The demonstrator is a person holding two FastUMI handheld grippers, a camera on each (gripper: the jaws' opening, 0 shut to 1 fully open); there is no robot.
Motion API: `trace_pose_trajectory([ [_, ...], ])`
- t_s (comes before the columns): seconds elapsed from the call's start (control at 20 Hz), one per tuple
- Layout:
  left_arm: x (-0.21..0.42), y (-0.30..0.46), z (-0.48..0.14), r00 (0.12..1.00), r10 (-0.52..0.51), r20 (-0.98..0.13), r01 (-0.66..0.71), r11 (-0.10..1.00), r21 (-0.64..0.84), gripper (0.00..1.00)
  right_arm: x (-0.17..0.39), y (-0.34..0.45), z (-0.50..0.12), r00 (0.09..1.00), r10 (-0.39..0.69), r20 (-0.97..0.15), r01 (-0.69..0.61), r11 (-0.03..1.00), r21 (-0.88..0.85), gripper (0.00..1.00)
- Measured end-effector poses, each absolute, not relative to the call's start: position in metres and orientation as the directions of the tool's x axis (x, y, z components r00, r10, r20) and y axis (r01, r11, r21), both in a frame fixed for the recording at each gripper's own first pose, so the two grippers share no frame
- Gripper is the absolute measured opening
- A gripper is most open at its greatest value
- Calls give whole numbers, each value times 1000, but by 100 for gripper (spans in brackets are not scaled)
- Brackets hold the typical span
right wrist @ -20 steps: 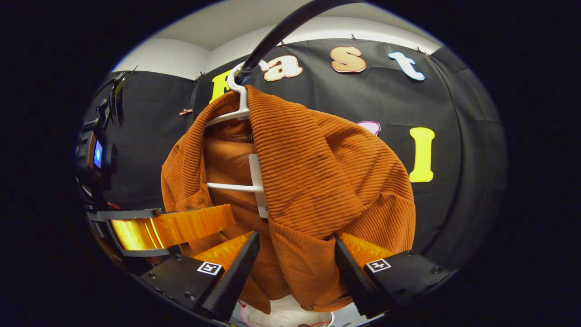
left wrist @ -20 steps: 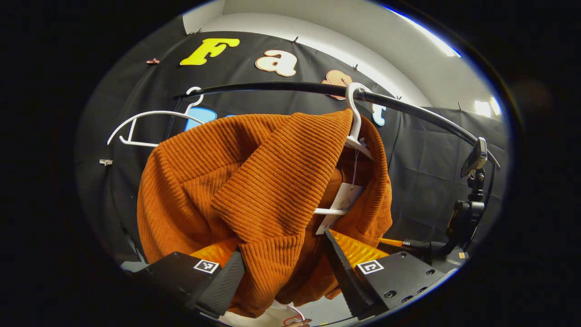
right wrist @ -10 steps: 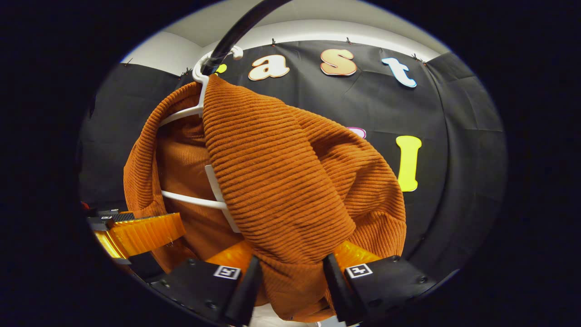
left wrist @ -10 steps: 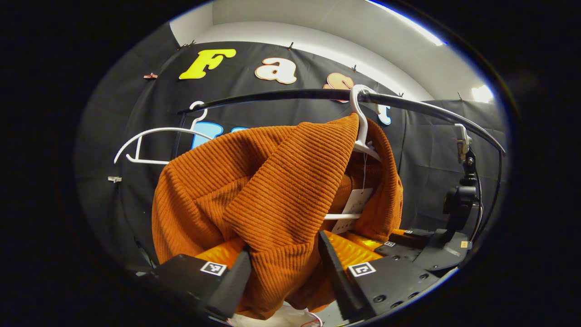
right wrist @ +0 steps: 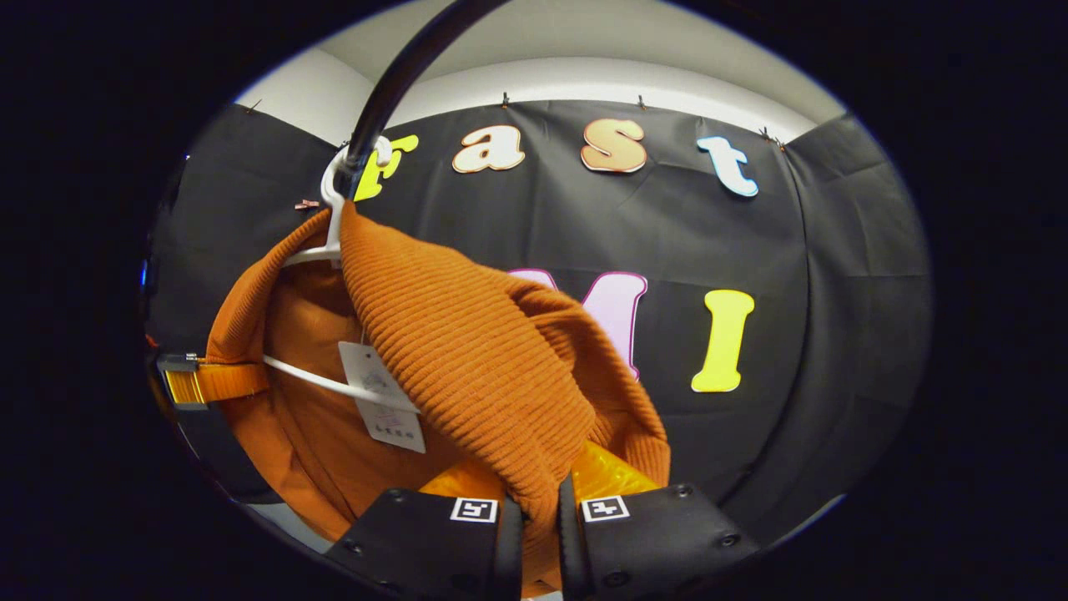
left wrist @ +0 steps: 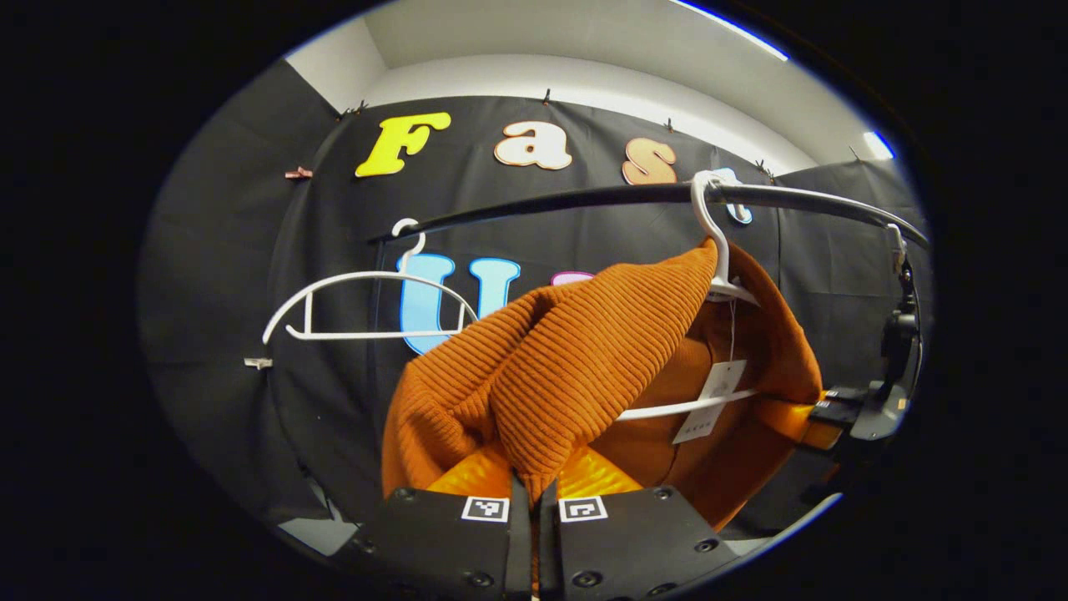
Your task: Grasp the clothes on the hanger with both hands and then place them into the laundry hamper below.
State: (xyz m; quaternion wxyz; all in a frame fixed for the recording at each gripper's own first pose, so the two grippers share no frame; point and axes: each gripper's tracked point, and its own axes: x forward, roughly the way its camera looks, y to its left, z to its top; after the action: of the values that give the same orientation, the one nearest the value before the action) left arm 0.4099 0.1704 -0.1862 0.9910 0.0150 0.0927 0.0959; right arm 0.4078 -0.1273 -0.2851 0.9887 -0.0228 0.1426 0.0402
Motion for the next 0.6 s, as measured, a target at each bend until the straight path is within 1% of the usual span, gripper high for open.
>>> trace_pose_trajectory([
  [0.1,408,175,-174,963,215,-161,-203,975,86,8,401,-133,-284,953,81,-290,-90,996,-18,22],
  [0.2,403,184,-161,959,253,-127,-234,961,145,8,394,-127,-274,957,118,-266,-119,993,13,22],
  [0.3,402,190,-154,957,265,-117,-244,955,166,8,391,-127,-270,959,143,-246,-130,989,69,22],
  [0.35,402,192,-153,957,265,-118,-245,956,160,7,391,-128,-271,956,153,-251,-131,986,103,17],
  [0.4,402,192,-147,959,260,-111,-242,958,153,7,391,-129,-272,955,156,-252,-129,984,123,18],
  [0.45,400,193,-142,961,260,-99,-243,958,154,7,392,-131,-273,954,163,-253,-132,982,135,22],
  [0.5,399,196,-136,960,266,-87,-249,955,163,7,393,-129,-272,952,175,-250,-144,980,138,22],
  [0.55,400,200,-132,959,272,-76,-255,951,177,7,394,-127,-271,951,193,-242,-162,977,140,18],
  [0.6,402,204,-129,958,278,-71,-260,947,187,7,397,-126,-272,947,216,-236,-183,971,153,22],
])
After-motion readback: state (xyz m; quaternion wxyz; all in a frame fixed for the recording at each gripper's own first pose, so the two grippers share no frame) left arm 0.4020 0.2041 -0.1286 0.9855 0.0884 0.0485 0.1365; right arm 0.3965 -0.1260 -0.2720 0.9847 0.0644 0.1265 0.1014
